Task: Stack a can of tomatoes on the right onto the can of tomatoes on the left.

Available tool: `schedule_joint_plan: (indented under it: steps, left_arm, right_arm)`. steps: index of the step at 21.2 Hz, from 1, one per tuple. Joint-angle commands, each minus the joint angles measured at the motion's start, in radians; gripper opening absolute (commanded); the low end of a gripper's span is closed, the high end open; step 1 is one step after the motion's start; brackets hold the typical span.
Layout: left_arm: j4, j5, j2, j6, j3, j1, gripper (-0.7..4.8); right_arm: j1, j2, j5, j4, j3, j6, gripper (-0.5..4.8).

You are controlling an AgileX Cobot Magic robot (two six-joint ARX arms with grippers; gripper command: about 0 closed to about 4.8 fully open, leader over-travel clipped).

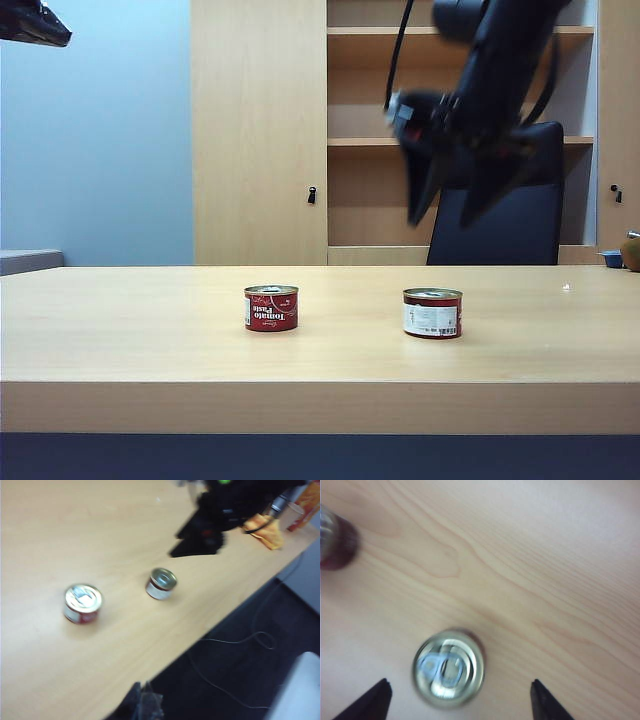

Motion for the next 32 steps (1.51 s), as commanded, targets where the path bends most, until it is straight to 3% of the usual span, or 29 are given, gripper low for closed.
schedule_joint_plan:
  steps: [1,18,25,32]
  left_arm:
    - [-0.015,0.008,0.0,-0.035,0.003,-0.003,-0.01]
    - [-0.014,-0.001,0.0,-0.035,0.003,-0.011,-0.01]
    - [-0.014,-0.001,0.0,-0.035,0.003,-0.011,-0.01]
    - [-0.014,-0.002,0.0,-0.035,0.003,-0.011,-0.01]
  right_arm:
    - [0.021,0.066,0.037,-0.024,0.025,-0.011,3.83]
    - [0.058,0.193,0.005,-0.046,0.021,-0.01,3.82]
    - [0.058,0.197,0.039,-0.044,0.023,-0.011,1.94]
    - [0.108,0.19,0.027,-0.047,0.086,-0.002,1.75]
